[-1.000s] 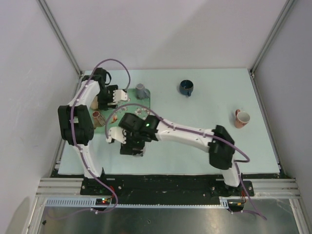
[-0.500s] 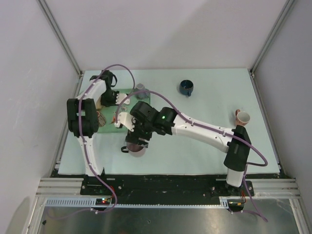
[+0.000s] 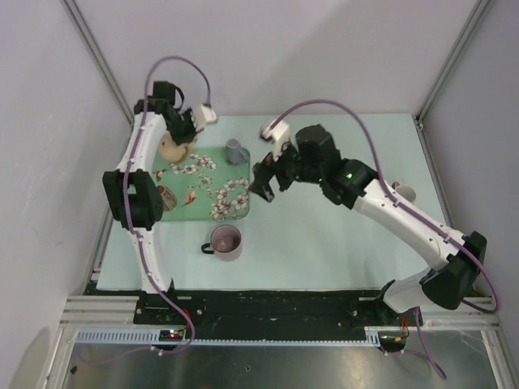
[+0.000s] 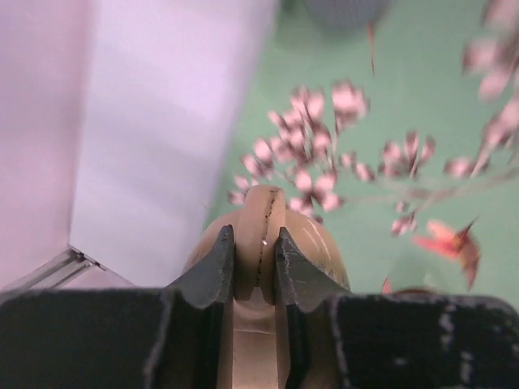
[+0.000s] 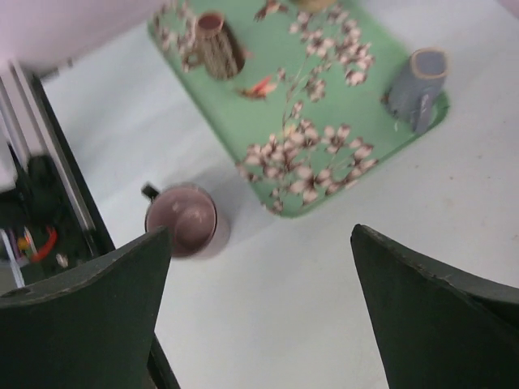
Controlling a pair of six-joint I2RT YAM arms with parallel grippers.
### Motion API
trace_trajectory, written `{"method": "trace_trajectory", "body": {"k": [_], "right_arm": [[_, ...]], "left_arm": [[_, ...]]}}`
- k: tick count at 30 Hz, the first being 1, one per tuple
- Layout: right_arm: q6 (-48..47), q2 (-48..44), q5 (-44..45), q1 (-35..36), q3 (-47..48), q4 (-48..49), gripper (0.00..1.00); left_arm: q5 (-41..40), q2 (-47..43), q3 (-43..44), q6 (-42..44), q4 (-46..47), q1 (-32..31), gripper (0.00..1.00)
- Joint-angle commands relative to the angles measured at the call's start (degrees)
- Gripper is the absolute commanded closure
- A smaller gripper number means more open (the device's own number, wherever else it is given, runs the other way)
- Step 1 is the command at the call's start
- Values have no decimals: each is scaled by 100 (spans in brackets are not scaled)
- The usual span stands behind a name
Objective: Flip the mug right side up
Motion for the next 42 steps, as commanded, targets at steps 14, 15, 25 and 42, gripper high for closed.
{"method": "trace_trajectory", "body": {"k": [14,15,25,42], "right_arm": [[3685,341,-2247,-2092,-524,4358,9],[3653,324,-2310,-2114,-525,4423,9],[3507,513,-2785,-1584,-338,4888,6],[3855,822,-2881,-1192,363,5026,97]], "left_arm": [[4846,-2162,1919,-6169,387,-338,100],[4989,-2220,1929,-6242,389,-392,100],[5819,-2208,2580,-6776,404,-860,100],[5402,-2338,2156,-6798,429,-1206,60]]}}
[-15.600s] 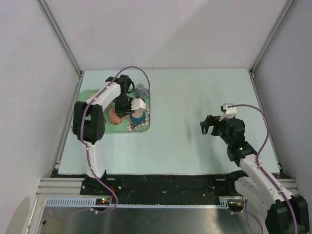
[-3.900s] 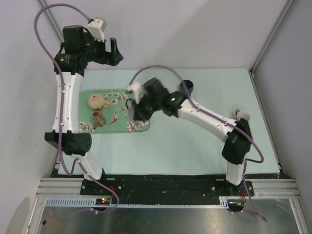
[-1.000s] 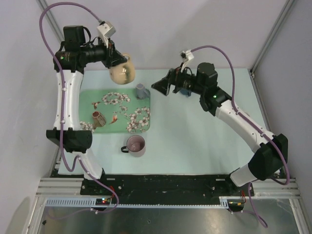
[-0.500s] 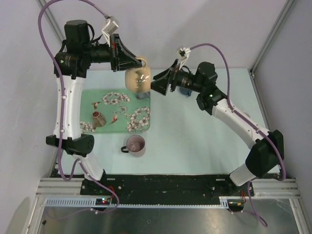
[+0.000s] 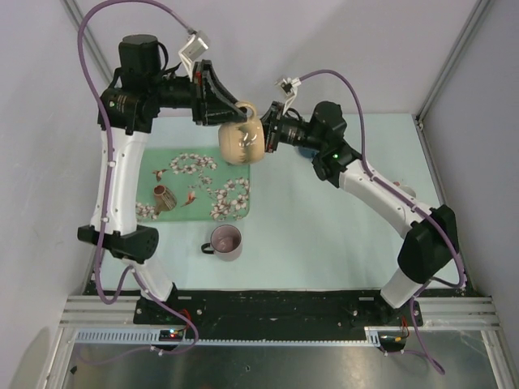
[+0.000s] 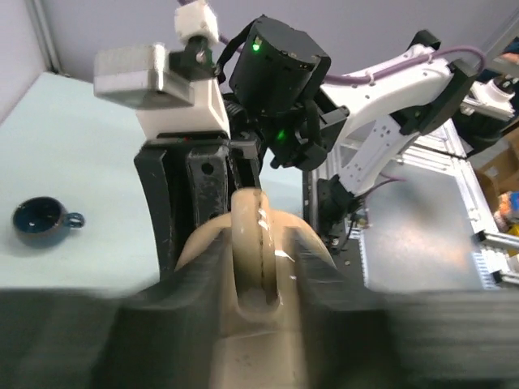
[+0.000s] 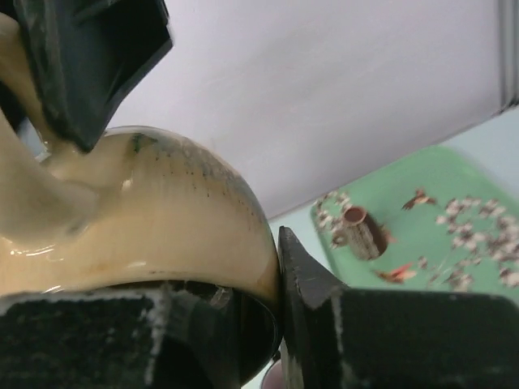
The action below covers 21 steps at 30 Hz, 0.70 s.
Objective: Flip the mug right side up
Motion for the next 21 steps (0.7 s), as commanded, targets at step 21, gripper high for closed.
{"method": "trace_trajectory", "body": {"k": [21], "right_arm": [[-1267,-904,5611,521,-1891,-7243,100]], "left_arm": [[-5784,140,-2446,4213,219,364,0]]}}
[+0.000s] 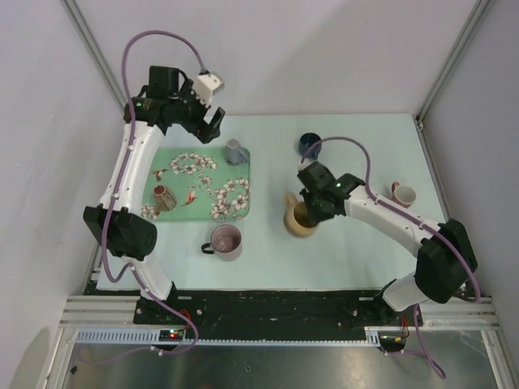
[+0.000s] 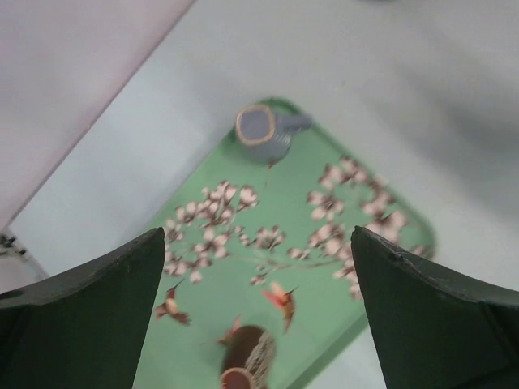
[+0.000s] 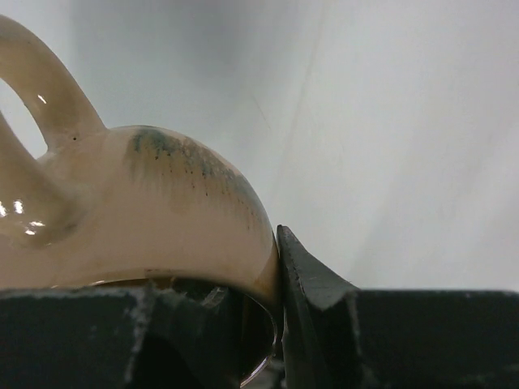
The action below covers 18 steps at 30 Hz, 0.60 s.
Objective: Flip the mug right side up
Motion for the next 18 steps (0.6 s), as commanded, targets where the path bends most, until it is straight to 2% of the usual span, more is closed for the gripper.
{"method": "trace_trajectory", "body": {"k": [1,5,8,13,15,18], "right_arm": [[358,68,600,280,-327,-523,100],[570,287,660,422,-704,-585,100],[682,498,651,496,-817,-548,100],[764,875,573,553,-841,-541,100],[746,951,572,564,-841,-543,96],[678,1013,592,559,-837,-521,81]], "left_arm": [[-638,192,-442,2010,66,49,0],[-1196,169,-983,2714,63,272,0],[-1908,139,-1308,2664,61,475,0],[-2323,23,-1668,1354,68,1100,0],[-2295,-98,-1890,788,72,1407,0],[-2096,-311,-2415,185,93,1788,0]]}}
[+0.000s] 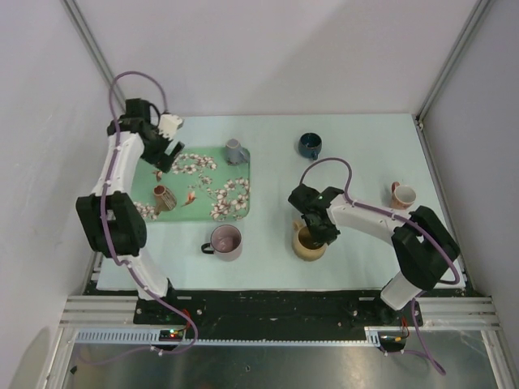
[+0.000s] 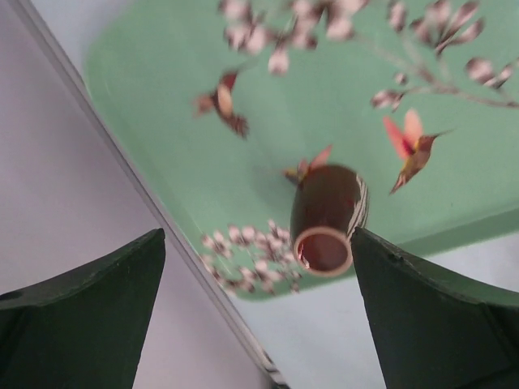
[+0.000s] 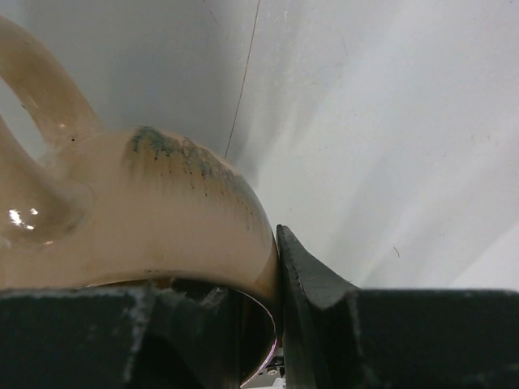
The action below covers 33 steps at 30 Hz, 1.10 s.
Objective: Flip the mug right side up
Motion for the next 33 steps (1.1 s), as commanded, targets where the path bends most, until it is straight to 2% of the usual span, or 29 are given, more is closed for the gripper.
{"method": "trace_trajectory", "body": {"k": [1,4,7,9,11,12,14,20,27,30,33], "right_arm": [[89,212,38,34,50,185,75],[36,147,-83,8,83,257,56],[-30,33,-259,1,144,243,44],[-123,-56,-396,16,212,179,35],[-217,-160,-444,55,345,18,22],[-242,-224,-417,67,401,-112,11],[-304,-345,-396,46,491,-325,3],[-329,-832,-200,-44,609,-808,1],[-206,-1396,-49,-220,692,-938,1],[-173,-1567,33,-232,694,-976,1],[-142,-1715,88,-210,625,-952,1]], "left_arm": [[-111,-578,-604,-1186,54,518,0],[-25,-760,-1010,-1639,228,888,0],[157,-904,-1208,-1853,385,1246,0],[201,-1013,-1313,-1814,446,1403,0],[333,-1091,-1436,-1708,489,1477,0],[458,-1128,-1525,-1637,501,1493,0],[674,-1199,-1663,-1540,514,1495,0],[1105,-1209,-1957,-1225,516,1289,0],[1235,-969,-1874,-754,501,998,0],[1638,-1200,-2140,394,471,959,0],[1899,-1456,-2472,2352,320,949,0]]}}
